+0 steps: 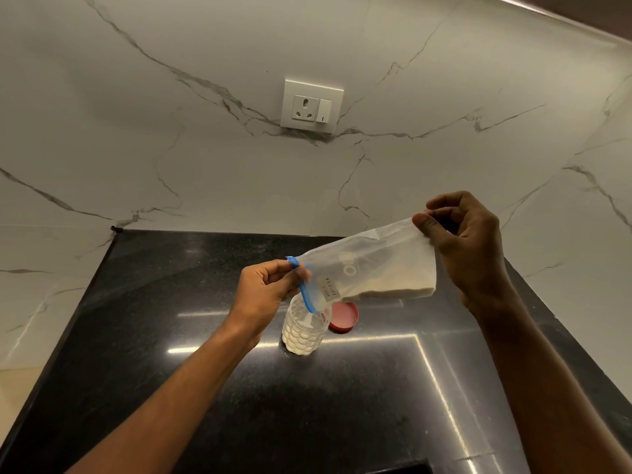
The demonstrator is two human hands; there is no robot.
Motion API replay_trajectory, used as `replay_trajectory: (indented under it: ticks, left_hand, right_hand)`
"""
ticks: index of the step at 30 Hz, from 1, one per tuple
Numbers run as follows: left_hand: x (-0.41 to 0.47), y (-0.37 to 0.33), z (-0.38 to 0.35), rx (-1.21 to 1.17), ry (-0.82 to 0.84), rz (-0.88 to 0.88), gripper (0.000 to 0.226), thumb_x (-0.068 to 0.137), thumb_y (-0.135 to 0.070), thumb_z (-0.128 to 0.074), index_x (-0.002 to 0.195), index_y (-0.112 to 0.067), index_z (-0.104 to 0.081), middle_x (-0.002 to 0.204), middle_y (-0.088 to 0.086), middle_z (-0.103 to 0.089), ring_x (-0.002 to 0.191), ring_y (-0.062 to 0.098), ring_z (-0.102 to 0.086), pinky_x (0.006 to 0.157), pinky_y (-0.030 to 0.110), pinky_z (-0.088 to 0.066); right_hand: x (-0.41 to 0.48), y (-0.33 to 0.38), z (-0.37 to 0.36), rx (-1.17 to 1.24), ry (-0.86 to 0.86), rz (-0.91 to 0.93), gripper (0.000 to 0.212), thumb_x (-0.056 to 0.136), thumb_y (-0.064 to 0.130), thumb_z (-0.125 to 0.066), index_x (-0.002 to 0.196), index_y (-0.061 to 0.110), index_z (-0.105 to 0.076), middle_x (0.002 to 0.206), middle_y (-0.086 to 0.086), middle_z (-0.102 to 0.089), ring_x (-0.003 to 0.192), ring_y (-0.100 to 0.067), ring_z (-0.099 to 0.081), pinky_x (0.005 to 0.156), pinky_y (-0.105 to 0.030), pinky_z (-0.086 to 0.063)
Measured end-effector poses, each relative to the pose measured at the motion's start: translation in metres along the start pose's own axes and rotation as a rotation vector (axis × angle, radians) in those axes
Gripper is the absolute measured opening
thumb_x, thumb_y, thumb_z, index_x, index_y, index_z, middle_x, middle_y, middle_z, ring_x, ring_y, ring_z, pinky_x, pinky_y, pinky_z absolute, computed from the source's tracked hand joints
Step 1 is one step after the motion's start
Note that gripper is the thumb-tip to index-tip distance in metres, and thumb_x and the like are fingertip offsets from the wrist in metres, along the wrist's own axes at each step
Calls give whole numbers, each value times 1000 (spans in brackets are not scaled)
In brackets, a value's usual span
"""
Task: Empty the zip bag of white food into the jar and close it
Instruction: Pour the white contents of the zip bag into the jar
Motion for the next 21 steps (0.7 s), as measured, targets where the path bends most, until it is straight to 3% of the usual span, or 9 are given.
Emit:
replay_trajectory:
  ticks: [9, 21]
  left_hand:
    - [0, -1, 1, -6, -8, 8, 28, 79, -26, -78, 106, -20, -79, 101, -4, -84, 96, 13, -81, 73, 20, -63]
    - [1, -2, 2, -1, -21, 1, 27, 86, -19, -77, 113, -14, -79, 106, 3, -84, 100, 18, -81, 77, 24, -65]
  right_hand:
    - [-1, 5, -4, -52, 32, 28, 19, 94, 15, -76, 105, 22, -62, 90, 7, -71, 78, 5, -69, 67, -13, -56]
    - [2, 17, -1, -56, 5, 65, 27, 92, 17, -78, 94, 38, -62, 87, 10, -71, 77, 3, -69, 67, -14, -56]
Point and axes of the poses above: each hand's wrist, its own x-axis towards the middle knuckle, its own z-axis out of the back of the hand, y = z × x, the point moved 8 cm from there along x, towards the middle knuckle
